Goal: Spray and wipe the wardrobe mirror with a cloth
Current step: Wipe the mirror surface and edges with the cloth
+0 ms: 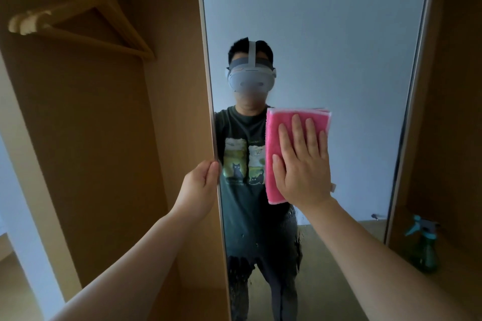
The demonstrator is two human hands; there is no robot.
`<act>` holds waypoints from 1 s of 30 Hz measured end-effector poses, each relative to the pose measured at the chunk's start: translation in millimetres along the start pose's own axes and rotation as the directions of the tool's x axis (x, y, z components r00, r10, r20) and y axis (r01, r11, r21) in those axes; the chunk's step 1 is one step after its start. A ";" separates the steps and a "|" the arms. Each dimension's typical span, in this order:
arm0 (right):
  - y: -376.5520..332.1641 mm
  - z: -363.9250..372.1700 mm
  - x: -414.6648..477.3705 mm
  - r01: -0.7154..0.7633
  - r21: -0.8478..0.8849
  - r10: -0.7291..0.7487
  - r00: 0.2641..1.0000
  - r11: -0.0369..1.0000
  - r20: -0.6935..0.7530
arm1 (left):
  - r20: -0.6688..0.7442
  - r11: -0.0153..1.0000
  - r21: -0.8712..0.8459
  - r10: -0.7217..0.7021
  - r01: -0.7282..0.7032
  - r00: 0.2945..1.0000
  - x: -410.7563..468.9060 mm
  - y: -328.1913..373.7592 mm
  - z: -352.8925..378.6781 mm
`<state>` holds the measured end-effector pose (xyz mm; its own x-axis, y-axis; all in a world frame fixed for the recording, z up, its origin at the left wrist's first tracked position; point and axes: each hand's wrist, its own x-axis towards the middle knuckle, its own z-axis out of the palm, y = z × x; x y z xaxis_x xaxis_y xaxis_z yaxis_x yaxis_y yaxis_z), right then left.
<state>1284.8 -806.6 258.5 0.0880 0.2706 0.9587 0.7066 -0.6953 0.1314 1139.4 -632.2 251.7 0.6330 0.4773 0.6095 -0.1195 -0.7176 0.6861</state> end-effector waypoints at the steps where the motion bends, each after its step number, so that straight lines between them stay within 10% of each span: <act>1: 0.4 0.9 -6.8 -0.005 0.002 0.005 1.000 1.000 0.001 | -0.002 1.000 0.001 -0.002 0.002 1.000 -0.3 -0.2 0.7; 30: 35.1 -0.3 -28.0 0.044 0.011 -0.045 0.999 0.999 0.023 | -0.083 1.000 0.007 -0.014 0.015 0.996 -2.0 -4.2 11.0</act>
<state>1307.0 -838.8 236.4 0.0723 0.3163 0.9459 0.7177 -0.6751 0.1709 1147.1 -635.7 243.2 0.5693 0.5275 0.6306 -0.1046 -0.7143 0.6919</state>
